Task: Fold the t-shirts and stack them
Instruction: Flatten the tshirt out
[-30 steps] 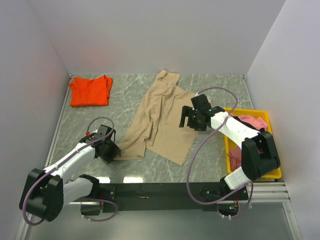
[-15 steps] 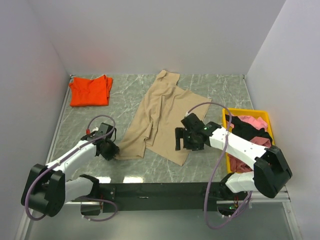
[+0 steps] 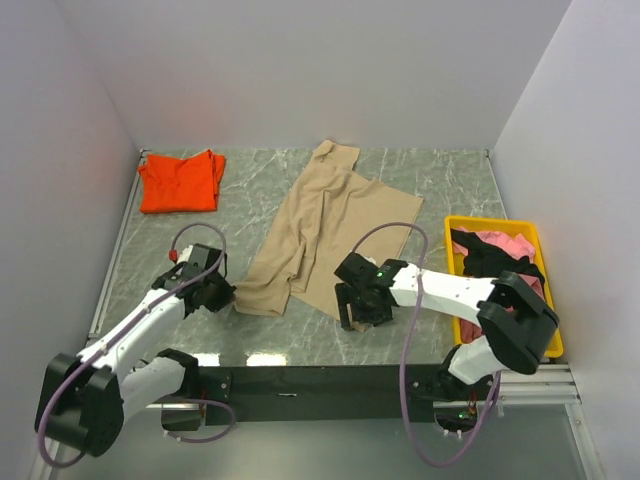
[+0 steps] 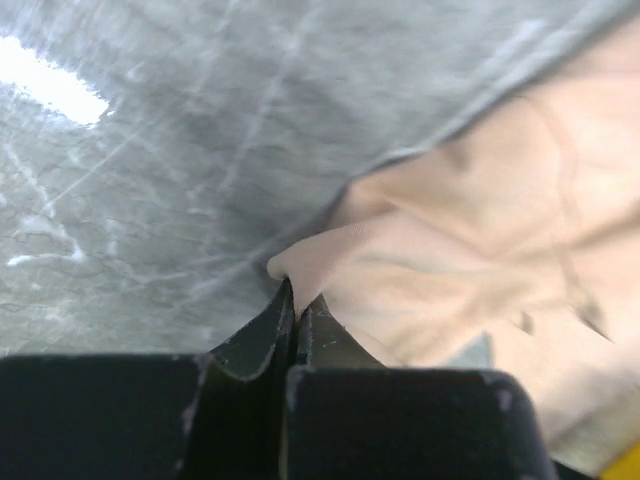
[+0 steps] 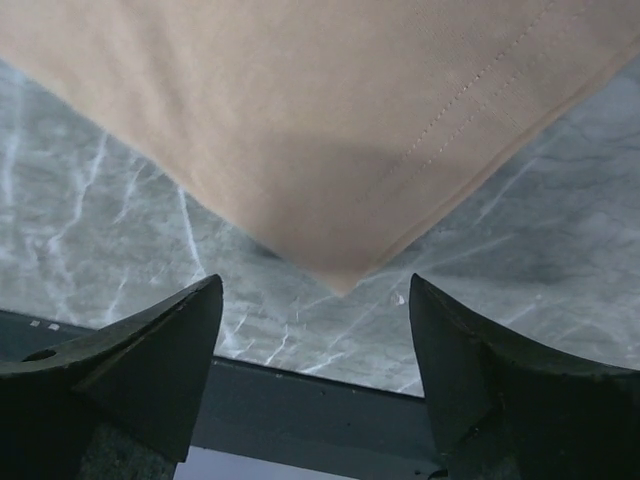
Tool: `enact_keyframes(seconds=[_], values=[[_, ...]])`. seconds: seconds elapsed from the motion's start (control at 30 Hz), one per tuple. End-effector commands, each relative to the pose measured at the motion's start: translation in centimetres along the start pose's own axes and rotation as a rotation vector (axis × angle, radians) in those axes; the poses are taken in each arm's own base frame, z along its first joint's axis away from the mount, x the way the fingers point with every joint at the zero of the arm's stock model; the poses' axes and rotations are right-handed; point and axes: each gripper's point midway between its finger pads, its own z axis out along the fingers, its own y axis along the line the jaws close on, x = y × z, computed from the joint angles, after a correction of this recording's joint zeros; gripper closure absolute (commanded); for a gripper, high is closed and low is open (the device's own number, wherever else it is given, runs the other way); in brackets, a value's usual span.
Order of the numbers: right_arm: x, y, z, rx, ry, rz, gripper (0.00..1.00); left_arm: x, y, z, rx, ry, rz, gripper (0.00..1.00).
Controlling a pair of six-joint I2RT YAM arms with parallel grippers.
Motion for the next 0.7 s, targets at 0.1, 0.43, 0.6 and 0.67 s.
enact_keyframes(seconds=[0.1,0.43,0.6,0.67], values=[[-1.3,0.0,2.0,0.055,-0.039,0.043,0.36,-0.6,-2.7,-2.1,0.153,-0.011,0.017,0.99],[-4.5,-5.4,-1.7,0.233,-0.219,0.138,1.0,-3.4,-9.5,-7.6,0.447,-0.037,0.029,1.0],[-9.5,-8.5,-9.6,0.27,-0.458,0.202,1.0,-7.3,-12.6,-11.8,0.586,-0.125,-0.002,1.0],[-11.8,-8.9,-13.7,0.215,-0.606,0.248,1.0,-9.5,-14.1,-14.1,0.671,-0.185,-0.027,0.99]])
